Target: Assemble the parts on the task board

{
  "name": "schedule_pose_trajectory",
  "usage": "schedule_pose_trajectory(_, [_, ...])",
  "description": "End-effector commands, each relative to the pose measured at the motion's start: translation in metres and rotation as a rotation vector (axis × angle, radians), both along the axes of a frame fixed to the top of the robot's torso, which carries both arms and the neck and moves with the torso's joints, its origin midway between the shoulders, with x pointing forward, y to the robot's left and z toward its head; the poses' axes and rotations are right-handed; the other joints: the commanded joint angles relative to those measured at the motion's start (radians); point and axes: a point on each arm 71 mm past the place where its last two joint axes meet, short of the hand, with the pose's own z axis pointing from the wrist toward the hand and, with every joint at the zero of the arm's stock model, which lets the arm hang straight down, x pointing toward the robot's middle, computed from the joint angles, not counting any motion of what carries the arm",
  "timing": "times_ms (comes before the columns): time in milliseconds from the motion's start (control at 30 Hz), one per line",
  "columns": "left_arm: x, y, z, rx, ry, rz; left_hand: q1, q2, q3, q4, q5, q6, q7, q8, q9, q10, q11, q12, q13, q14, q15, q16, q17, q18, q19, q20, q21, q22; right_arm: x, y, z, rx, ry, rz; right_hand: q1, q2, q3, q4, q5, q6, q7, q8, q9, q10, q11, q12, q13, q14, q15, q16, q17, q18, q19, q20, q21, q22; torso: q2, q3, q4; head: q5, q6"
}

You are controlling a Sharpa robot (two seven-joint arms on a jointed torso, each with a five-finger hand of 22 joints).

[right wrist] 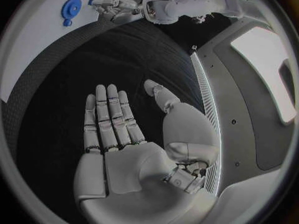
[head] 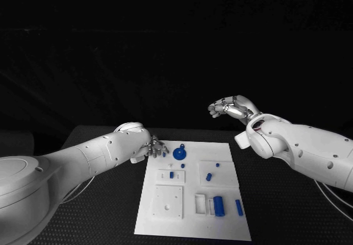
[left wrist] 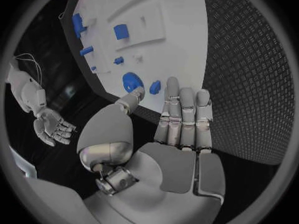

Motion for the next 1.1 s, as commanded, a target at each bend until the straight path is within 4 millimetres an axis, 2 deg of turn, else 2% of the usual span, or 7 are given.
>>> schedule_pose_trajectory(33, [-0.0012,-0.0044,-0.0014,-0.023,0.023,-0.025,0.0,0.014,-0.008,0.001,-0.001,-0.01,-0.001,-0.005,-0.001,-0.005,0.001,-0.004,-0.001,-0.005,0.005,-0.006,-0.001,0.012,-0.004,-0.066,-0.004,0.007,-0.0003,0.0006,0.0006,0.002,-0.006,0.003,0.004,-0.003,0.003,0.001,0.004,0.0,0.004,0.004,-0.002,0.006,0.003,-0.004,-0.001,0.004,0.003,-0.005,-0.001,0.006,-0.006,0.002,-0.005,0.001,0.0,-0.0004,0.0001,-0.002,-0.002])
schedule_pose_trajectory(233, [-0.0009,-0.0045,-0.0027,-0.024,0.031,-0.024,0.004,0.028,-0.009,-0.004,0.0,-0.011,0.0,-0.002,-0.006,-0.007,0.001,-0.004,-0.001,-0.006,0.006,-0.005,-0.001,0.013,-0.005,-0.065,-0.005,0.009,-0.0003,0.001,0.0006,0.002,-0.006,0.004,0.004,-0.003,0.003,0.001,0.004,0.0,0.004,0.004,-0.002,0.007,0.003,-0.005,-0.001,0.004,0.003,-0.005,-0.001,0.006,-0.006,0.002,-0.005,0.001,-0.001,0.0,0.0015,-0.004,-0.003])
schedule_pose_trajectory(500, [-0.0012,-0.0061,-0.005,-0.039,0.035,-0.02,0.019,0.063,-0.01,-0.021,0.0,-0.011,0.0,0.005,-0.014,-0.009,0.001,-0.003,-0.001,-0.008,0.007,-0.005,-0.001,0.013,-0.006,-0.063,-0.008,0.012,-0.0002,0.0017,0.0006,0.003,-0.006,0.005,0.004,-0.003,0.003,0.001,0.004,0.0,0.004,0.004,-0.002,0.007,0.002,-0.005,-0.001,0.004,0.002,-0.005,-0.002,0.006,-0.006,0.002,-0.005,0.002,-0.001,0.0003,0.0006,-0.004,-0.002])
schedule_pose_trajectory(933, [-0.0002,-0.004,-0.0041,-0.052,0.019,-0.008,0.04,0.143,-0.008,-0.045,0.0,-0.01,0.0,0.019,-0.028,-0.009,0.002,-0.003,-0.001,-0.009,0.01,-0.004,-0.001,0.012,-0.006,-0.059,-0.012,0.017,-0.0002,0.0012,0.0004,0.002,-0.004,0.004,0.004,-0.003,0.003,0.002,0.004,0.0,0.004,0.004,-0.002,0.007,0.003,-0.006,-0.001,0.004,0.002,-0.004,-0.002,0.006,-0.007,0.002,-0.005,0.002,-0.001,0.0012,0.0006,-0.007,-0.001])
schedule_pose_trajectory(1100, [-0.0006,-0.005,-0.0041,-0.077,0.022,-0.001,0.047,0.171,-0.009,-0.06,0.0,0.012,-0.008,0.039,-0.029,-0.004,-0.004,0.001,0.0,-0.005,0.009,0.0,0.001,0.013,-0.003,-0.06,-0.011,0.018,0.0001,0.0017,0.0003,0.002,-0.003,0.005,0.004,-0.004,0.003,0.002,0.005,0.0,0.005,0.004,-0.002,0.007,0.003,-0.007,-0.001,0.004,0.003,-0.004,-0.002,0.006,-0.007,0.002,-0.005,0.002,0.0,0.0011,0.0008,-0.007,-0.001])
